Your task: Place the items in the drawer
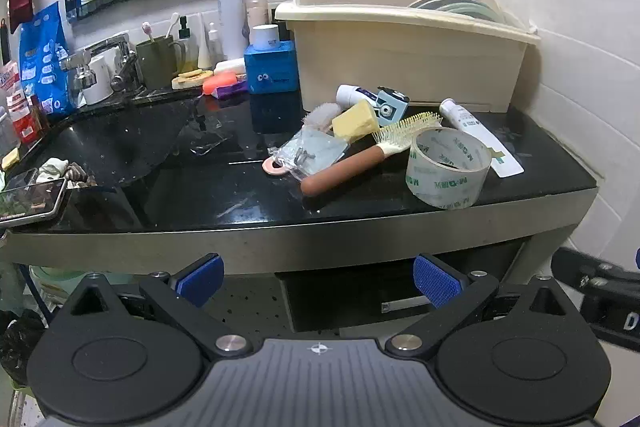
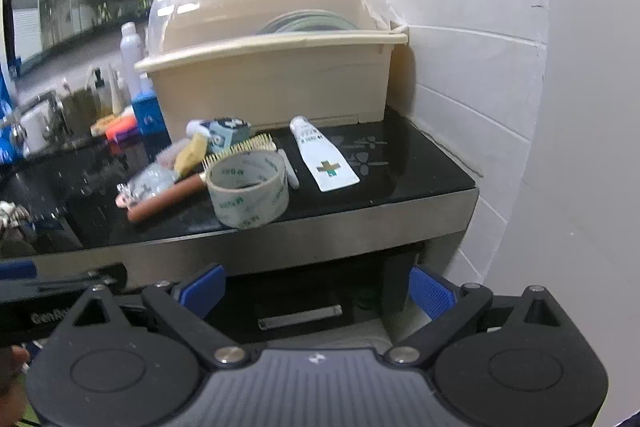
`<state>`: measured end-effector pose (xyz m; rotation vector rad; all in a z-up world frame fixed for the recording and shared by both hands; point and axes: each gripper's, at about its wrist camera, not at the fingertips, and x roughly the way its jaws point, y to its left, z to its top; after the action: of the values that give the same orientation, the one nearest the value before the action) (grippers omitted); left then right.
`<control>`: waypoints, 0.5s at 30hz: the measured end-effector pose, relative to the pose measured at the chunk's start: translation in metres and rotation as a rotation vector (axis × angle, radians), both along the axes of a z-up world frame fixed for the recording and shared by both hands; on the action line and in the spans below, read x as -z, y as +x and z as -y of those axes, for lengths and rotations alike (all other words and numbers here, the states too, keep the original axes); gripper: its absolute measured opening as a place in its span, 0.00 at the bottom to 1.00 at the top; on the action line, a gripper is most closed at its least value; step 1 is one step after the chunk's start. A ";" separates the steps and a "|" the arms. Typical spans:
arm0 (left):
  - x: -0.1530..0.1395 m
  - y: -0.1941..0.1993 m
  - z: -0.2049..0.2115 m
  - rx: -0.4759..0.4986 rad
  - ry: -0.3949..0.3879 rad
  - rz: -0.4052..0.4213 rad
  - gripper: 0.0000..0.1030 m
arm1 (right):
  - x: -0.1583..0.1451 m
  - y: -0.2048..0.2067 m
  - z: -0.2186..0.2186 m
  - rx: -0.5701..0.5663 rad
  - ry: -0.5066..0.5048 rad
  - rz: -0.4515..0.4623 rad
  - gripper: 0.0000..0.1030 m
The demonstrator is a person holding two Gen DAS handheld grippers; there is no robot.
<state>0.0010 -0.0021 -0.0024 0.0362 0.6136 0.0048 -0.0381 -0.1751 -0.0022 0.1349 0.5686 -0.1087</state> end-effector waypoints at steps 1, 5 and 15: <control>0.000 0.001 0.000 0.000 0.000 -0.002 0.99 | 0.000 -0.001 0.002 -0.001 0.010 0.009 0.96; 0.001 0.003 0.001 -0.002 0.005 -0.002 0.99 | -0.002 -0.003 0.006 -0.004 0.033 0.036 0.96; 0.002 -0.002 0.005 -0.009 0.019 0.020 0.99 | -0.001 -0.006 0.003 0.012 -0.002 0.040 0.96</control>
<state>-0.0006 -0.0074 -0.0041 0.0515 0.5935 0.0199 -0.0437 -0.1786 -0.0009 0.1380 0.5280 -0.1177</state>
